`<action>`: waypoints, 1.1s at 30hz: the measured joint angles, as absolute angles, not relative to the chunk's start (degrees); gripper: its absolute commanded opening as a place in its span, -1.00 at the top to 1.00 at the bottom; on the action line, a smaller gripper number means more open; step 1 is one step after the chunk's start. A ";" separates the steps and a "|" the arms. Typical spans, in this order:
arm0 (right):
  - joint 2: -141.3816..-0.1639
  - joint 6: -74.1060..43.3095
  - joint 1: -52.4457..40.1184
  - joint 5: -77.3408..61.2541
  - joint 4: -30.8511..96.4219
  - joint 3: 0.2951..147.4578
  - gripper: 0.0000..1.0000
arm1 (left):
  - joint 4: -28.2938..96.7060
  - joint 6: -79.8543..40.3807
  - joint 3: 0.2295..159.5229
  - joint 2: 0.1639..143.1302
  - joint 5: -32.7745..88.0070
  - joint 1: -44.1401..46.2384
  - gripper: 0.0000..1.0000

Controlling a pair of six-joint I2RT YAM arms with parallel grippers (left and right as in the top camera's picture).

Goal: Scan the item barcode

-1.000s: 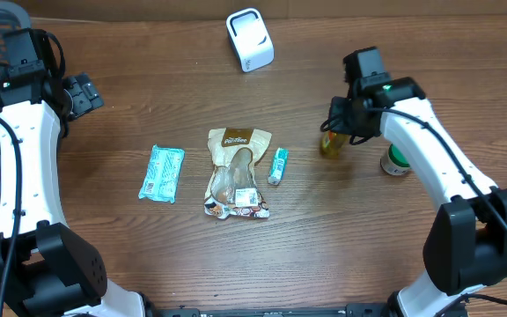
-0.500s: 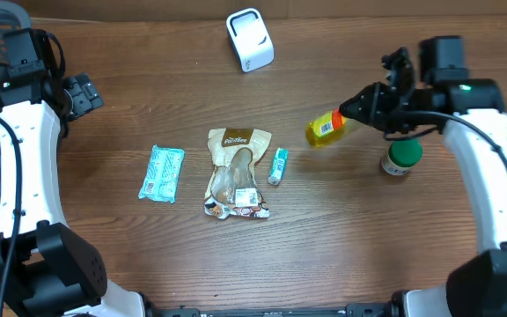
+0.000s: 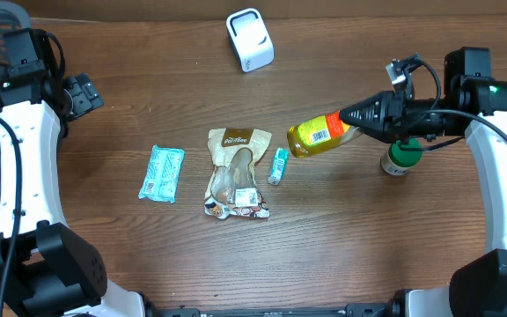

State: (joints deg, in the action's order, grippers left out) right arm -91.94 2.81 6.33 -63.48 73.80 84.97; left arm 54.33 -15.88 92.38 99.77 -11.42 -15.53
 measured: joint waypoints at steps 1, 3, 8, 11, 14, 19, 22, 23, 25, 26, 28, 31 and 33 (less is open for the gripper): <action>-91.94 3.09 6.33 -63.70 74.43 84.97 0.72 | 54.33 -15.88 92.38 99.77 -11.42 -15.53 -0.99; -91.94 4.01 6.33 -64.07 75.94 84.97 0.72 | 54.33 -15.88 92.38 99.77 -11.42 -15.53 -0.99; -91.94 7.66 6.35 -64.40 79.85 84.97 0.79 | 54.30 -15.88 92.38 99.77 -11.42 -15.53 -0.99; -91.94 9.82 6.33 -64.53 82.11 84.97 0.83 | 54.30 -15.88 92.38 99.77 -11.42 -15.53 -0.99; -91.94 11.66 6.33 -64.51 83.50 84.97 0.84 | 54.30 -15.88 92.38 99.77 -11.44 -15.53 -0.99; -91.94 13.96 6.33 -64.49 84.62 84.97 0.88 | 54.33 -15.88 92.38 99.77 -11.42 -15.53 -0.99; -91.94 15.00 6.33 -64.47 85.69 84.97 0.91 | 54.30 -15.88 92.38 99.77 -11.44 -15.53 -0.99; -91.94 15.22 6.33 -64.47 85.76 84.97 0.91 | 54.30 -15.88 92.38 99.77 -11.42 -15.53 -0.99; -91.94 15.44 6.33 -64.47 85.78 84.97 0.91 | 54.30 -15.88 92.38 99.77 -11.42 -15.53 -0.99; -91.94 15.53 6.33 -64.47 85.78 84.97 0.91 | 54.30 -15.88 92.38 99.77 -11.42 -15.53 -0.99; -91.94 15.68 6.33 -64.47 85.93 84.97 0.91 | 54.30 -15.88 92.38 99.77 -11.42 -15.53 -0.99; -91.94 15.86 6.33 -64.47 86.15 84.97 0.92 | 54.30 -15.88 92.38 99.77 -11.42 -15.53 -0.99; -91.94 15.94 6.35 -64.45 86.15 84.97 0.92 | 54.33 -15.88 92.38 99.77 -11.42 -15.53 -0.99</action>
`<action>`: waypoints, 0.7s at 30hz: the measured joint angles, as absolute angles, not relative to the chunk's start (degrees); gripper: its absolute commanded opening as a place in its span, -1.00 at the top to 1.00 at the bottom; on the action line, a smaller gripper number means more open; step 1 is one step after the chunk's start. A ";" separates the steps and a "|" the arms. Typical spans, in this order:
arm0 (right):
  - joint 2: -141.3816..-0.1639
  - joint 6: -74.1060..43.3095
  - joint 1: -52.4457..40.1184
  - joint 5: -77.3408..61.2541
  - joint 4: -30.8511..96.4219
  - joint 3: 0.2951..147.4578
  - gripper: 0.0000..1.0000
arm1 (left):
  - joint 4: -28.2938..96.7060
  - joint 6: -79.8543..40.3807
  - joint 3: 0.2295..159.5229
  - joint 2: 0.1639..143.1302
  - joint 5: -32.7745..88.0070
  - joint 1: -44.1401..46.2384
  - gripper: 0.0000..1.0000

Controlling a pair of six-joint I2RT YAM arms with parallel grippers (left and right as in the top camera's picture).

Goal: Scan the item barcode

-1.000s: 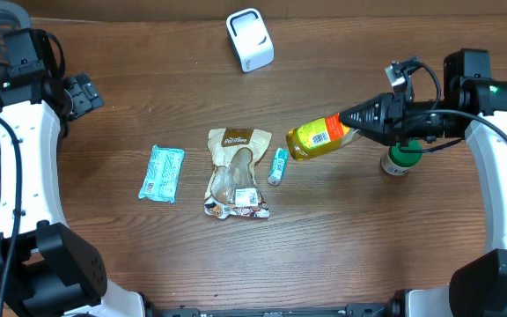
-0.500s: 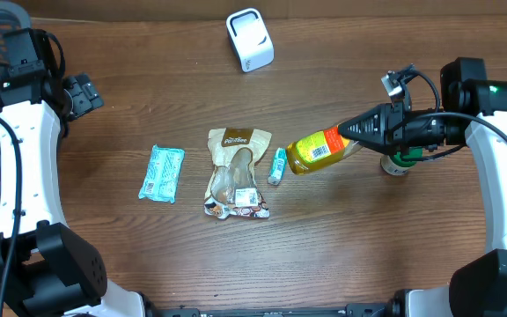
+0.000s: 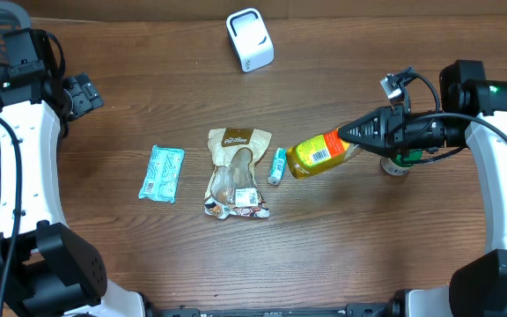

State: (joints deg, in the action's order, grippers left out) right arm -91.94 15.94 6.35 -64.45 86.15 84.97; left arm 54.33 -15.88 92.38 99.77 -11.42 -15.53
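Observation:
In the overhead view my right gripper (image 3: 349, 141) is shut on an orange bottle with a yellow label (image 3: 318, 155), held tilted just right of the table's middle, its barcode label facing up. The white barcode scanner (image 3: 250, 40) stands at the back centre, well apart from the bottle. My left gripper (image 3: 84, 92) is at the far left, away from everything; whether it is open or shut cannot be made out.
A brown snack pouch (image 3: 236, 173) lies at centre with a small teal tube (image 3: 277, 165) beside it, close to the bottle's base. A teal packet (image 3: 163, 173) lies to the left. A green-capped container (image 3: 398, 161) stands under my right arm. A grey basket sits far left.
My right gripper has moved the bottle a little toward the front of the table and tilted it lower, nearer the teal tube. The left arm has not moved.

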 measured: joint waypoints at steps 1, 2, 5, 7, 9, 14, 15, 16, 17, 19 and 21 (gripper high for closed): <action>-91.94 16.01 6.35 -64.47 86.15 84.97 0.93 | 54.30 -15.88 92.38 99.77 -11.42 -15.53 -0.99; -91.94 16.12 6.33 -64.47 86.28 84.97 0.93 | 54.33 -15.88 92.38 99.77 -11.42 -15.53 -0.99; -91.94 16.16 6.33 -64.45 86.65 84.97 0.93 | 54.33 -15.88 92.38 99.77 -11.42 -15.53 -0.99; -91.94 16.38 6.33 -64.47 87.00 84.97 0.93 | 54.30 -15.88 92.38 99.77 -11.42 -15.53 -0.99; -91.94 16.86 6.33 -64.45 87.53 84.97 0.92 | 54.33 -15.88 92.38 99.77 -11.42 -15.53 -0.99; -91.94 18.63 6.33 -64.25 88.73 84.97 0.92 | 54.30 -15.88 92.38 99.77 -11.42 -15.53 -0.99; -91.94 18.72 6.33 -64.25 88.73 84.97 0.92 | 54.30 -15.88 92.38 99.77 -11.42 -15.53 -0.99; -91.94 18.92 6.35 -64.25 88.77 84.97 0.93 | 54.30 -15.88 92.38 99.77 -11.42 -15.53 -0.99; -91.94 19.14 6.33 -64.23 88.75 84.97 0.93 | 54.30 -15.88 92.38 99.77 -11.42 -15.53 -0.99; -91.94 19.29 6.33 -64.25 88.73 84.97 0.93 | 54.30 -15.88 92.38 99.77 -11.42 -15.53 -0.99; -91.94 19.38 6.33 -64.23 88.71 84.97 0.93 | 54.30 -15.88 92.38 99.77 -11.42 -15.53 -0.99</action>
